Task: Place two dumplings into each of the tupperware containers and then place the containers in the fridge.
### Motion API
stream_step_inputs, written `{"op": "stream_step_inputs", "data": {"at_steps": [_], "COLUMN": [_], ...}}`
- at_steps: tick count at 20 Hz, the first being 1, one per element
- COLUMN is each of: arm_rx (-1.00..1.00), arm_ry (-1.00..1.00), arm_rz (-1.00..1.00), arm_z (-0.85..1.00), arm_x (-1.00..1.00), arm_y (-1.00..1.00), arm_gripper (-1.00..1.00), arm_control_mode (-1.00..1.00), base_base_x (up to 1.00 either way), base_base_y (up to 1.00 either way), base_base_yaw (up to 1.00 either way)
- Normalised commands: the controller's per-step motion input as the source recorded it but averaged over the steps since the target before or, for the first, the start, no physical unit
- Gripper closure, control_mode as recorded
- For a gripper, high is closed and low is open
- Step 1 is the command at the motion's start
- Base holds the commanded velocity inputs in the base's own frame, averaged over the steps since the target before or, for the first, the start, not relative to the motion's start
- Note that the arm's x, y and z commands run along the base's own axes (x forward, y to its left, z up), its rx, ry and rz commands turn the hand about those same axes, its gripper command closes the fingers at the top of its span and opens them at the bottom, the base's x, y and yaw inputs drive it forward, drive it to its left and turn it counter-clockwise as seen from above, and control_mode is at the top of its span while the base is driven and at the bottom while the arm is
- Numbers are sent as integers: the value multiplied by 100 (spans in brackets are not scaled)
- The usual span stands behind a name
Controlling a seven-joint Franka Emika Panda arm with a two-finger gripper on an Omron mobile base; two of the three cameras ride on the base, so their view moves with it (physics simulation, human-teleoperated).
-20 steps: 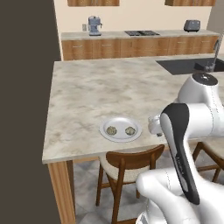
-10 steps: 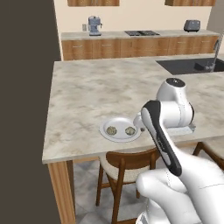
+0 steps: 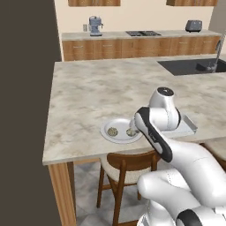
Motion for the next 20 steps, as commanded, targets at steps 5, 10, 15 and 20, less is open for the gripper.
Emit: {"op": "stream_step_inputs", "data": {"at_steps": [5,10,15,20], "arm_rx": [0,0,0,0], "arm_ry": [3,7,8,4], "arm_rz": [0,0,0,0], "arm_z": [-53,-30,-34,-56], "arm_x": [71,69,70,65], "arm_y": [5,4,0,0], "arm_gripper": [-100,-100,-100,-100], "arm_control_mode": [-100,-100,-100,-100], "base_base_x": [0,0,0,0], "base_base_y": [0,0,0,0], "base_base_yaw": [0,0,0,0]}}
